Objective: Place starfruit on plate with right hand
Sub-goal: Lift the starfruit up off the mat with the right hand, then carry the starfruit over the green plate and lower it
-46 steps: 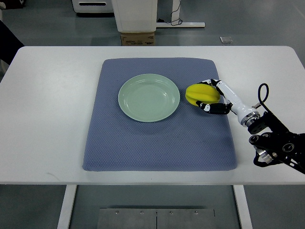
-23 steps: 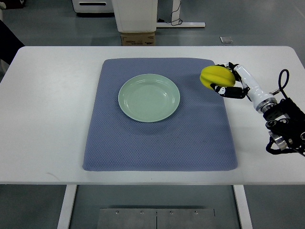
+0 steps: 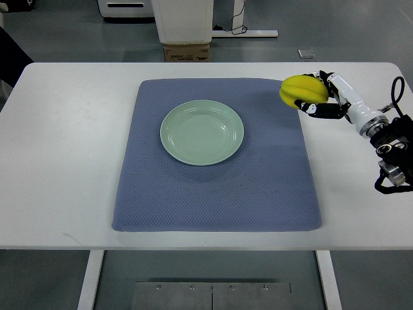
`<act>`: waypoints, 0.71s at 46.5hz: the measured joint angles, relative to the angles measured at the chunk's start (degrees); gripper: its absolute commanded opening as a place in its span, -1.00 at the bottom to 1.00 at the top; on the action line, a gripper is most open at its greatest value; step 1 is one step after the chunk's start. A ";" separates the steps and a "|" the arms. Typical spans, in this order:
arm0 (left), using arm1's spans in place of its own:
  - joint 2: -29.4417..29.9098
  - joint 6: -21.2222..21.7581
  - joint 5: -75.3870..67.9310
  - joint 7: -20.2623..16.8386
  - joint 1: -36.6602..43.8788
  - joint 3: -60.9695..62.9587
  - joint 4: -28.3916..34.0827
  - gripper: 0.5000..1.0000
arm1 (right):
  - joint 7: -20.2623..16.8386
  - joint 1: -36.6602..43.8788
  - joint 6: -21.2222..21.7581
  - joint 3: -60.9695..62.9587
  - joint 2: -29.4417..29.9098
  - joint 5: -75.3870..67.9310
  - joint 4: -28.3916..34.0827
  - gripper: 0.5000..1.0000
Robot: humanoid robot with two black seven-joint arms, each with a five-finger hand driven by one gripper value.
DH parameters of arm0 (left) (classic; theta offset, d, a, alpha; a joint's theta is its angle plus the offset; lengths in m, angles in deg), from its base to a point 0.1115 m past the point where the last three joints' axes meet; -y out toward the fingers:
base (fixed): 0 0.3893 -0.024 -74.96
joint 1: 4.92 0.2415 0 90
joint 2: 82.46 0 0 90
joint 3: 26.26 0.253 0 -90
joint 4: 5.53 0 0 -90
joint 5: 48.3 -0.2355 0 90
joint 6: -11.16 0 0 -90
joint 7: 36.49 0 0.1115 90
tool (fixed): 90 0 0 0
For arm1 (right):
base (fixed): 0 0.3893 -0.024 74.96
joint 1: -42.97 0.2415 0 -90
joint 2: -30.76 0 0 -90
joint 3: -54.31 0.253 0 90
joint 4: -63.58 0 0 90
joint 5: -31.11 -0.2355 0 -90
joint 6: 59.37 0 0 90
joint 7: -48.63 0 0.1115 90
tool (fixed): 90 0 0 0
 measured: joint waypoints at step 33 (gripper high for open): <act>0.00 0.01 0.00 0.00 0.00 0.00 0.00 1.00 | -0.21 3.61 1.99 -0.10 11.13 0.00 -0.26 -1.00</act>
